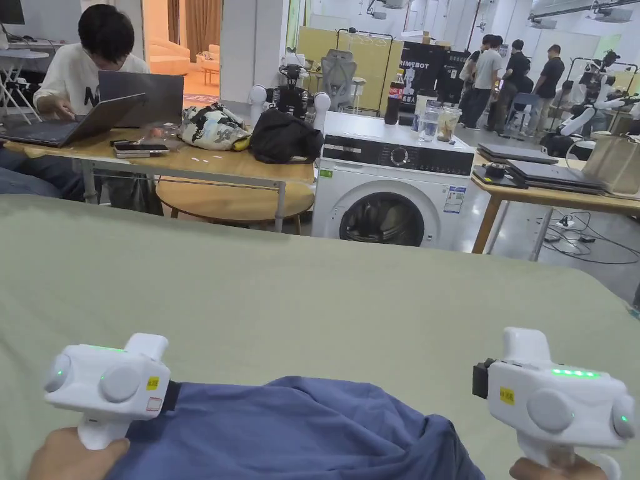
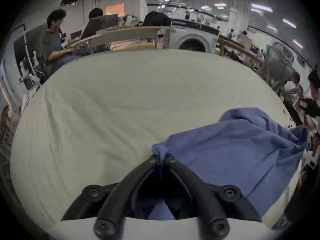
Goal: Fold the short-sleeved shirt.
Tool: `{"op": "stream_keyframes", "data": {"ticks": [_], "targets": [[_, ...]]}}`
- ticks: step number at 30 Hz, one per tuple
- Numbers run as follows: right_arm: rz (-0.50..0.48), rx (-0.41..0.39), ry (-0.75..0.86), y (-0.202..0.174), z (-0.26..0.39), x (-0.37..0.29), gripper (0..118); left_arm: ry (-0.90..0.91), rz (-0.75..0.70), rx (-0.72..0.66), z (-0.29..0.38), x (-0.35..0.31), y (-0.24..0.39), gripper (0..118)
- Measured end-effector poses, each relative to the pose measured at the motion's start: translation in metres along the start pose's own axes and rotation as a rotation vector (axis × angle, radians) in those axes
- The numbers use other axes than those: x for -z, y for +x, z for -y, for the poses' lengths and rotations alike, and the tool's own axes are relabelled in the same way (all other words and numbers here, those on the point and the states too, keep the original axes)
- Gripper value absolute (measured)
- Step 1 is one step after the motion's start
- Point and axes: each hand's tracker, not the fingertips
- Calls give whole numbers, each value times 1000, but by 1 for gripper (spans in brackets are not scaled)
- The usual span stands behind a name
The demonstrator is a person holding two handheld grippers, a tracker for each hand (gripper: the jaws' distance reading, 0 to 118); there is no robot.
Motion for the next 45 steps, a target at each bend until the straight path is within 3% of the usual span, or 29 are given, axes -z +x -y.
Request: {"op": "stream_keyframes", "data": {"ticks": [3, 5, 11, 14, 16, 17, 19, 23, 29, 33, 40, 45], "targets": [[-44, -73, -118, -5, -4, 32, 38, 43, 18, -34, 6, -25, -5, 0], [-71, -107, -170, -12, -3, 51, 48, 62, 24, -51, 10, -38, -8, 0], [-131, -123, -340, -26, 5, 113, 50, 80, 30, -71, 19, -52, -10, 0], [-150, -186, -446, -35, 19, 136, 50, 63, 27, -64, 24, -51, -10, 0], [-115, -222, -386, -41, 26, 132, 48, 55, 22, -54, 27, -49, -10, 0], [-120, -217, -366, -43, 26, 129, 40, 50, 20, -53, 27, -48, -10, 0], [-150, -207, -369, -44, 27, 126, 0, 46, 18, -54, 28, -44, -11, 0], [-149, -198, -320, -38, 25, 117, 0, 58, 17, -68, 24, -43, -13, 0], [-28, -117, -59, -5, -21, 62, 0, 152, -5, -82, -9, -69, -29, 0], [40, -107, 54, 21, -58, 21, 0, 236, -42, -89, -42, -98, -46, 0], [90, -71, 146, 47, -107, -33, 0, 357, -73, -126, -104, -152, -72, 0], [104, -50, 221, 44, -142, -66, 0, 401, -79, -109, -151, -181, -69, 0]]}}
